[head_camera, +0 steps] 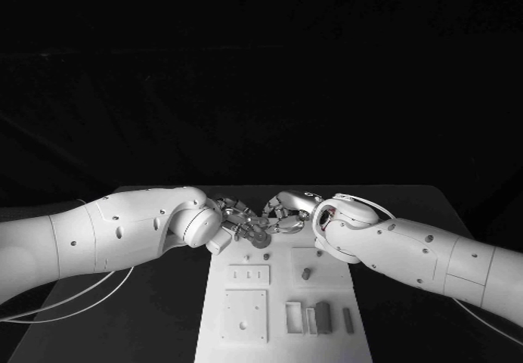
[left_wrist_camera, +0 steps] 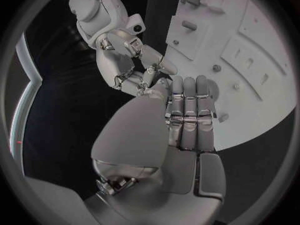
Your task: Assemble the parts on the task board
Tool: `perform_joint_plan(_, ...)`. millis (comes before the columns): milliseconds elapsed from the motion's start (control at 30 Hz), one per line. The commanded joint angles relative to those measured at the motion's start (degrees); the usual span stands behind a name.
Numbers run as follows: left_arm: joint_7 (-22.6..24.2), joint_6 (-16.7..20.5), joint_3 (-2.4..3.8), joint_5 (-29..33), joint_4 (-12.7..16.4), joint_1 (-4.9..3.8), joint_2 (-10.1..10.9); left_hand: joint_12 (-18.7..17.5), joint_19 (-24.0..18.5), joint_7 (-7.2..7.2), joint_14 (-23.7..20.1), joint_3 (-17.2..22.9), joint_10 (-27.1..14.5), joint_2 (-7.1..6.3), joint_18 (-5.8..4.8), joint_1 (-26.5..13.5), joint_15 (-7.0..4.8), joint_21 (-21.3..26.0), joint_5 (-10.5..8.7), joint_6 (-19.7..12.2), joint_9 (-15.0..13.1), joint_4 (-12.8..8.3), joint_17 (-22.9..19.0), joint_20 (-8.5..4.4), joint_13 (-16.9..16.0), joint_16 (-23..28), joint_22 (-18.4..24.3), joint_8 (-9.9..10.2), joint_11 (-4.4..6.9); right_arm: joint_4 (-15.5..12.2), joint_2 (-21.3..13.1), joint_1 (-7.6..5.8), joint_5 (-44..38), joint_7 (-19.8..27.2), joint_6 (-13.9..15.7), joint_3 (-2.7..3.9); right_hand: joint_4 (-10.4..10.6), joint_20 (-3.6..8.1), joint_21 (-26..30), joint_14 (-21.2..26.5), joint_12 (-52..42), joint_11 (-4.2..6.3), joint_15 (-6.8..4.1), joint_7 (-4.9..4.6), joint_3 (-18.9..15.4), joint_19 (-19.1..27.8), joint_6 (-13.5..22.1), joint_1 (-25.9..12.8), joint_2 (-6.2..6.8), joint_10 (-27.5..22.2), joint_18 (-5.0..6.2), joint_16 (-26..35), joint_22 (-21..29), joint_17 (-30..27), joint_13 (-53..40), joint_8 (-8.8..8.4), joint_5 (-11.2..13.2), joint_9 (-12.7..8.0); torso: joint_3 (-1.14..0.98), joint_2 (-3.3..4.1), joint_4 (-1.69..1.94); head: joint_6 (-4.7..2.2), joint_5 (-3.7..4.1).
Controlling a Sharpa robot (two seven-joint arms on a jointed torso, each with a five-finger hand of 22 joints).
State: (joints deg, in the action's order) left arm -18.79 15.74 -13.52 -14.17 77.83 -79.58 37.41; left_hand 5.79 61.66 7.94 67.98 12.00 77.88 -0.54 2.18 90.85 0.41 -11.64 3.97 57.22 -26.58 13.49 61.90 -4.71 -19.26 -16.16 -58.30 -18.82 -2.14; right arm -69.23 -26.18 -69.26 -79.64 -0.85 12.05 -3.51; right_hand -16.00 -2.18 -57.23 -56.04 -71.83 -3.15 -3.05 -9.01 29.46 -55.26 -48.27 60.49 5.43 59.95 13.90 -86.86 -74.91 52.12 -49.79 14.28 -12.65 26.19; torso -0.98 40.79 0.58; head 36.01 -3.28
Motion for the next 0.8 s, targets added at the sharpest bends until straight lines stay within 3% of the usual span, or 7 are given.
perform_joint_plan(33,0.9,0.1,0.05,0.3,0.1,-0.05,0.1,0.4,0.1,-2.42,0.4,0.9,0.4,-0.13,0.48,-0.9,0.12,-0.2,0.93,2.7,-1.6,-0.4,0.3,-0.19,-0.1,-0.4,-0.2,-0.5,-0.01,0.1,-0.4,0.04,-0.6,0.4,1.2,0.00,-0.1,-0.20,0.3,0.2,0.2,-0.30,0.54,-0.96,-0.5,0.6,2.0,0.0,0.61,-0.6,1.10,0.3,-0.2,-0.1,0.1,-0.53,0.4,-0.3,-0.01,0.01,0.04,0.07,0.05)
perform_joint_plan(200,0.6,-0.3,0.05,-0.2,0.0,-0.04,0.4,0.5,0.1,-2.51,0.5,1.4,0.6,-0.34,0.34,-1.4,0.01,-0.3,1.87,2.9,-1.9,-0.8,0.8,-0.36,-0.3,-0.7,-0.5,-0.5,0.10,0.1,-1.2,0.07,-0.4,0.6,1.8,0.00,0.0,-0.48,0.6,0.7,0.3,-0.82,1.06,-1.45,-0.8,1.0,3.0,0.1,0.85,-1.4,1.10,0.4,-0.1,-0.2,0.3,-1.12,0.6,-0.6,0.01,0.03,0.06,0.04,0.08)
perform_joint_plan(267,0.4,-0.8,0.05,-0.3,-0.1,-0.04,0.5,0.5,0.1,-2.56,0.5,2.0,0.8,-0.63,0.23,-2.0,-0.08,-0.3,4.02,3.0,-2.2,-1.3,1.2,-0.49,-0.5,-0.9,-0.9,-0.5,0.19,0.1,-1.6,0.09,-0.4,0.7,2.2,0.00,0.0,-0.55,0.7,0.8,0.3,-0.89,1.15,-1.53,-0.9,1.1,3.1,0.1,0.86,-1.5,1.10,0.5,-0.1,-0.3,0.3,-1.19,0.7,-0.7,0.01,0.00,0.05,0.05,0.09)
perform_joint_plan(433,-0.9,-2.9,0.05,-1.7,-0.3,-0.04,0.9,0.5,0.0,-2.57,0.4,3.2,0.9,-0.76,0.08,-3.8,-0.15,-0.3,5.06,3.0,-2.8,-2.7,1.9,-0.61,-0.9,-1.1,-1.4,-0.4,0.23,0.3,-2.9,0.11,-0.1,0.9,3.3,0.00,0.0,-0.59,0.8,0.9,0.4,-0.92,1.19,-1.56,-0.9,1.2,3.2,0.2,0.80,-1.6,1.10,0.5,-0.1,-0.3,0.4,-1.21,0.7,-0.7,0.01,-0.01,0.08,0.12,0.00)
perform_joint_plan(667,-4.6,-8.0,0.01,-6.8,-0.7,-0.03,1.8,0.6,0.1,-2.70,0.5,4.5,1.0,-0.88,0.01,-7.4,-0.28,-0.2,3.89,3.2,-3.7,-4.7,2.7,-0.78,-1.5,-1.2,-2.2,-0.4,0.34,0.1,-5.9,0.07,3.0,1.8,4.9,0.16,0.1,-0.66,0.8,0.8,0.3,-0.89,1.20,-1.53,-0.8,1.1,2.8,0.4,0.55,-1.6,1.10,0.5,-0.1,-0.3,0.5,-1.00,0.2,-0.7,0.00,-0.06,0.03,0.34,-0.26)
perform_joint_plan(733,-5.8,-9.5,-0.03,-8.4,-0.8,-0.03,1.9,0.7,0.3,-2.83,0.7,5.1,1.1,-0.56,0.03,-9.0,-0.37,-0.2,2.07,3.4,-4.1,-5.2,3.0,-0.87,-1.7,-1.3,-2.4,-0.4,0.44,0.0,-6.6,-0.04,4.1,2.1,5.2,0.38,0.2,-0.67,0.8,0.8,0.2,-0.88,1.19,-1.51,-0.8,1.1,2.7,0.5,0.49,-1.6,1.10,0.4,-0.1,-0.4,0.5,-0.97,0.0,-0.7,-0.01,-0.08,0.01,0.37,-0.28)
perform_joint_plan(800,-7.5,-11.7,-0.09,-9.9,-0.7,-0.03,2.1,0.9,0.3,-2.92,0.9,5.7,1.3,-0.69,-0.01,-10.1,-0.44,-0.2,1.79,3.6,-4.4,-5.9,3.2,-0.92,-2.0,-1.4,-2.7,-0.4,0.54,-0.1,-7.3,-0.38,5.6,2.3,5.3,0.72,0.2,-0.69,0.8,0.8,0.2,-0.86,1.18,-1.49,-0.8,1.1,2.7,0.5,0.44,-1.6,1.10,0.4,-0.1,-0.4,0.6,-0.94,-0.2,-0.7,-0.04,-0.17,-0.01,0.66,-0.38)
